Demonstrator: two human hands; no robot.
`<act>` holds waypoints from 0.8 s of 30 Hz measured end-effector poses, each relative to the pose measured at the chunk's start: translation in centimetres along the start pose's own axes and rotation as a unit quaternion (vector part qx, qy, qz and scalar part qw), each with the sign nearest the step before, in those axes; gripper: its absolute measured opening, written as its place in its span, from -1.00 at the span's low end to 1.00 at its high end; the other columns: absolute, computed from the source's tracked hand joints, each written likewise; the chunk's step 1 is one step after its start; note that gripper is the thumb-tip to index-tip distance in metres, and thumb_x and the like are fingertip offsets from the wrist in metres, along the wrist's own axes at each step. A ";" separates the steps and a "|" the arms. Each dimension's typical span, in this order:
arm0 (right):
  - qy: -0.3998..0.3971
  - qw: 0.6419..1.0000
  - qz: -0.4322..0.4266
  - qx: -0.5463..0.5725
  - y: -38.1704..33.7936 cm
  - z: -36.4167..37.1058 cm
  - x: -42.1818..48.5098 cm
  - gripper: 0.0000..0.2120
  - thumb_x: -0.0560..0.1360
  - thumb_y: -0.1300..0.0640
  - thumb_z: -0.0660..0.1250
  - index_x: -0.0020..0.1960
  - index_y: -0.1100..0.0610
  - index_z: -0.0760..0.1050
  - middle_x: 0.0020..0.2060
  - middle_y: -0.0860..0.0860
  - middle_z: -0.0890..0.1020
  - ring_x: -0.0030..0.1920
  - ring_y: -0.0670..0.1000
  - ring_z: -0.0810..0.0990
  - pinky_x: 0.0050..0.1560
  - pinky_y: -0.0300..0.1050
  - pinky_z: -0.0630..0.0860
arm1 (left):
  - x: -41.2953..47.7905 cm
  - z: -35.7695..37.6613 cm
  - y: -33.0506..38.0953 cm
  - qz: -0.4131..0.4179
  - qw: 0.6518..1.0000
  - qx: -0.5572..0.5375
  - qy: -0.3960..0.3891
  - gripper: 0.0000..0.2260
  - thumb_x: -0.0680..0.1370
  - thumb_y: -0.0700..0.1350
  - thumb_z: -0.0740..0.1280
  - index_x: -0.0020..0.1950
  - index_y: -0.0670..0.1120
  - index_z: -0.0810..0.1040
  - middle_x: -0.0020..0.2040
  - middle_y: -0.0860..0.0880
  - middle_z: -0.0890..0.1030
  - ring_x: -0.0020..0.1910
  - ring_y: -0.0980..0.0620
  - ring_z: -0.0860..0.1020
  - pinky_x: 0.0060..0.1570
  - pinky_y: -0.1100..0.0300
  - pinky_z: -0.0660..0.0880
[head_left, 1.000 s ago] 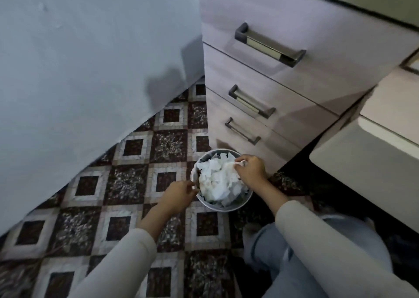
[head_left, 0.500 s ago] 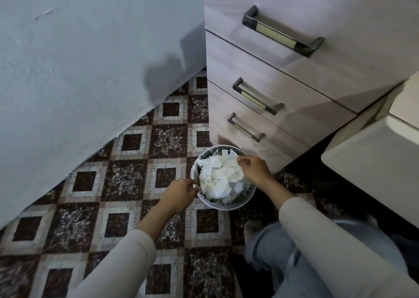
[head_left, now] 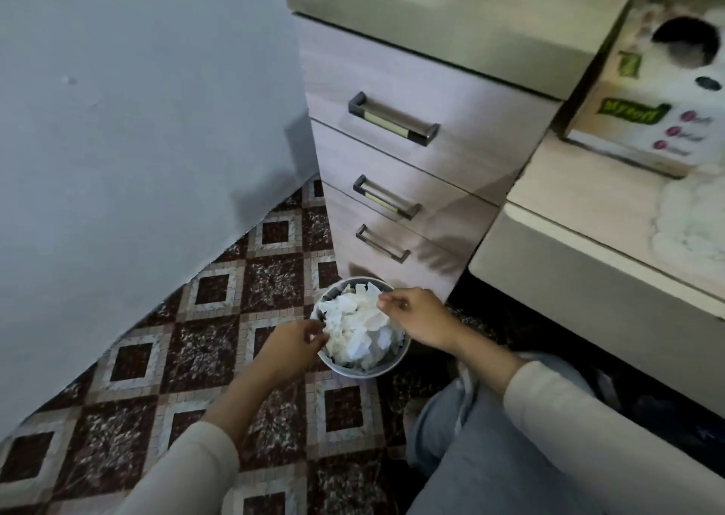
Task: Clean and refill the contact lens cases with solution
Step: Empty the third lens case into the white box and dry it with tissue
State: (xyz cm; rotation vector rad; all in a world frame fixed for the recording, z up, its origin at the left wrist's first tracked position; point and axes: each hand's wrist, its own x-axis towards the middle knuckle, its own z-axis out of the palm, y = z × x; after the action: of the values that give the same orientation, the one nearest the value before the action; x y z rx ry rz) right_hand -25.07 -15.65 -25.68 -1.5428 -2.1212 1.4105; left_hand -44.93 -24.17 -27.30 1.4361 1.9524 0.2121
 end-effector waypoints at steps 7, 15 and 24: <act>0.027 0.992 -0.082 -0.090 -3.1 -5.4 -7.6 -0.66 0.52 -0.09 0.25 0.17 0.09 0.57 0.09 0.04 0.63 0.06 0.00 0.59 0.10 -0.12 0.50 | -3.4 -3.2 8.0 0.107 0.993 0.009 0.057 -0.72 0.57 -0.06 0.26 0.25 -0.07 0.52 0.14 -0.05 0.60 0.03 0.08 0.56 -0.04 0.36 0.39; 0.148 0.963 -0.156 -0.163 -5.1 -14.7 -17.9 -0.67 0.53 -0.06 0.25 0.22 0.04 0.54 0.18 -0.08 0.58 0.17 -0.11 0.52 0.21 -0.24 0.36 | -5.9 -5.1 20.2 0.273 0.956 -0.037 0.102 -0.75 0.54 -0.13 0.30 0.20 -0.14 0.56 0.06 -0.04 0.61 -0.11 0.15 0.53 -0.19 0.51 0.37; 0.318 0.934 -0.075 -0.147 0.1 -24.3 -26.0 -0.67 0.52 -0.08 0.24 0.21 0.04 0.54 0.18 -0.06 0.58 0.22 -0.09 0.49 0.24 -0.19 0.38 | -6.6 -2.1 32.5 0.399 0.912 -0.038 0.088 -0.78 0.54 -0.09 0.30 0.16 -0.05 0.59 0.05 0.02 0.61 -0.03 0.13 0.53 -0.15 0.57 0.33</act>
State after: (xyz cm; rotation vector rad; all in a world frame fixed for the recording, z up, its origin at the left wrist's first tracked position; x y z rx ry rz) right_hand 1.46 -22.52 -2.93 -1.5999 -2.0161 0.4493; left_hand -20.03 -17.33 -6.44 2.1497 1.3491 0.7971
